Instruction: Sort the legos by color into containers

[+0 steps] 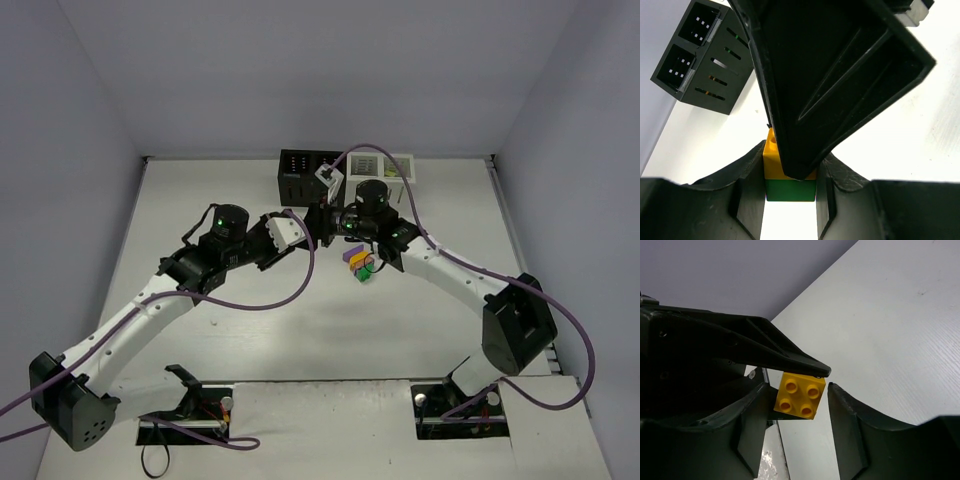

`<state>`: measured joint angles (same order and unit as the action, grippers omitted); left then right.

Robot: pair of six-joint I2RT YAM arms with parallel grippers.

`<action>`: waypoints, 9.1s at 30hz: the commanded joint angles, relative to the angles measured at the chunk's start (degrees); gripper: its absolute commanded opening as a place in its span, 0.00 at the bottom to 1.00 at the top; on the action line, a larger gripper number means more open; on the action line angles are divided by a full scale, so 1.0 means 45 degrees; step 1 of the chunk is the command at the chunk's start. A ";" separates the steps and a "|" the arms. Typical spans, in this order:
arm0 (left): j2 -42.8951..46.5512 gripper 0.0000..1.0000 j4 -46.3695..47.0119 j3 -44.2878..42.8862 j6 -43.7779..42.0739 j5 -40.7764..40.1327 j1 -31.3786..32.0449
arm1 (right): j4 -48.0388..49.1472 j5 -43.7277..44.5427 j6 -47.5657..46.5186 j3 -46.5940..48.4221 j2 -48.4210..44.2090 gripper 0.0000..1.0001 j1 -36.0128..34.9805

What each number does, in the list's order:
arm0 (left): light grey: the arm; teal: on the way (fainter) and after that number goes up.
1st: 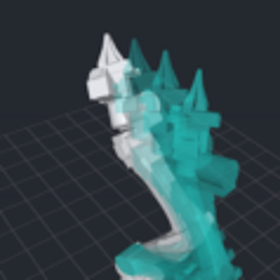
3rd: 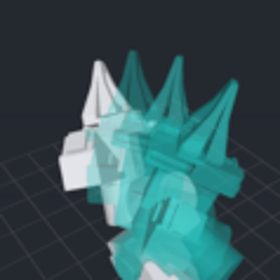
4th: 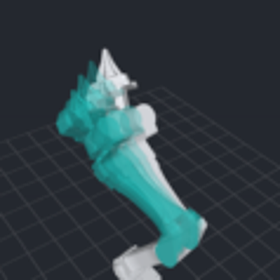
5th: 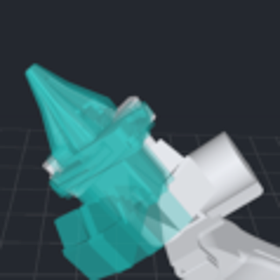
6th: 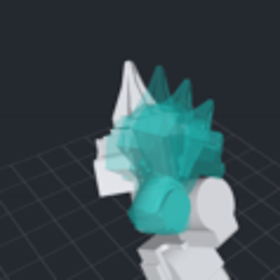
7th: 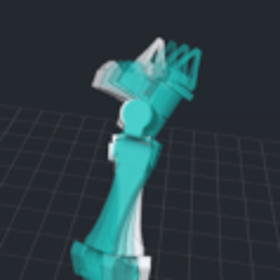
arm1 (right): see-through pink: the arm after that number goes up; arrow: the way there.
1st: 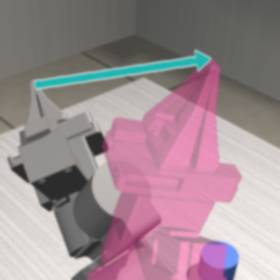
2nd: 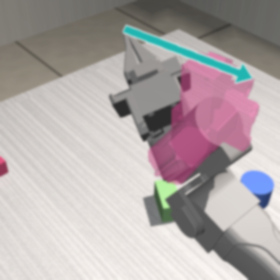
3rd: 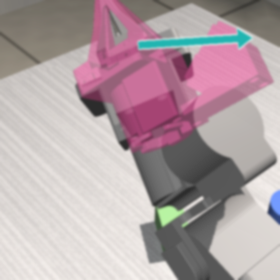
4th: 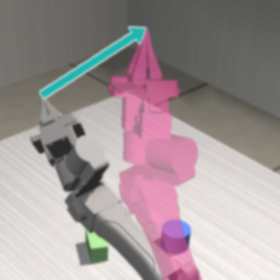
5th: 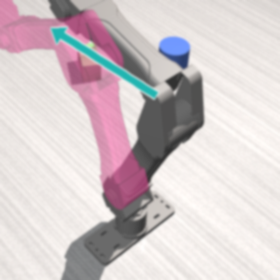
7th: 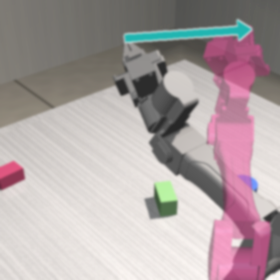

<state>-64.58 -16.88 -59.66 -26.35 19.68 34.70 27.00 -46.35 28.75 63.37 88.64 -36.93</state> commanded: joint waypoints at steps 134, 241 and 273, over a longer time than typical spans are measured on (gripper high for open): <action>0.0776 0.12 0.2170 0.0289 0.0114 0.2325 -0.1617 | 0.0230 -0.0346 -0.0296 0.1914 0.0049 0.68 0.0942; -0.2348 0.86 0.0588 -0.2738 0.8941 -0.4374 -0.2554 | -0.1508 0.8365 -0.6625 0.3188 0.1853 0.53 0.2913; -0.3013 0.86 0.0412 -0.2758 0.8590 -0.3710 -0.2437 | -0.4398 0.7116 -0.4319 -0.3674 -0.0734 0.67 0.2796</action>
<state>-79.11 -16.97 -69.10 12.62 2.59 23.62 7.35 -12.84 10.31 43.92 83.66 -24.29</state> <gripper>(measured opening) 0.857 0.672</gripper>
